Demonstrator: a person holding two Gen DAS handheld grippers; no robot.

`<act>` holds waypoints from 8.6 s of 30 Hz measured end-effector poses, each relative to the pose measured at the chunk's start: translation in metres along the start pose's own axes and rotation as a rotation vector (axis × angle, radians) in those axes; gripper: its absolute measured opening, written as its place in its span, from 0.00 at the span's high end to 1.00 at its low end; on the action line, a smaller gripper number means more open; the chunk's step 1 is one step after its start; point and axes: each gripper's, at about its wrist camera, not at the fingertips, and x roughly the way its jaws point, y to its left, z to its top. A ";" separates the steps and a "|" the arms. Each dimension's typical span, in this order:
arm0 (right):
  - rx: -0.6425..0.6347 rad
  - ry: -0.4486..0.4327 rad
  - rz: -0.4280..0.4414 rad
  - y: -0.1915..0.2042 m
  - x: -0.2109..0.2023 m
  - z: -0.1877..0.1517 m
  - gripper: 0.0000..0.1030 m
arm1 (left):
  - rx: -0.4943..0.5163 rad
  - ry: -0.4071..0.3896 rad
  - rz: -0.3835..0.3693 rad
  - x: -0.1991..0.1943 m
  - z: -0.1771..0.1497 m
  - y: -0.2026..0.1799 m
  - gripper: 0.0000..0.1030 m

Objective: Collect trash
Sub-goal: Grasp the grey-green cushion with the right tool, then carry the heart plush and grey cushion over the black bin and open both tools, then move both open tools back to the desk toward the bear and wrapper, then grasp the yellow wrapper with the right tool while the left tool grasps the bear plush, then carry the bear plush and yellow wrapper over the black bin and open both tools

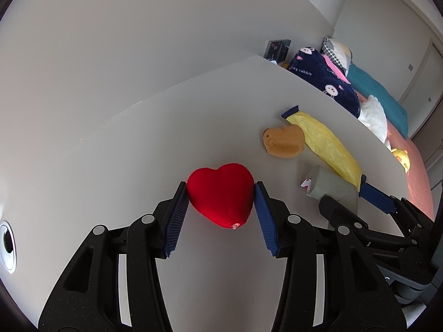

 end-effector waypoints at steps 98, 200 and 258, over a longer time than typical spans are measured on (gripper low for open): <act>0.490 -0.134 -0.415 -0.293 -0.247 -0.158 0.15 | 0.711 0.036 -0.306 -0.091 -0.161 -0.357 0.06; 0.003 -0.005 -0.006 -0.034 0.041 0.050 0.70 | 0.159 -0.051 0.018 0.010 -0.006 -0.050 0.06; 0.172 -0.130 0.105 -0.060 -0.047 0.017 0.70 | 0.192 -0.043 0.126 -0.045 0.000 -0.088 0.58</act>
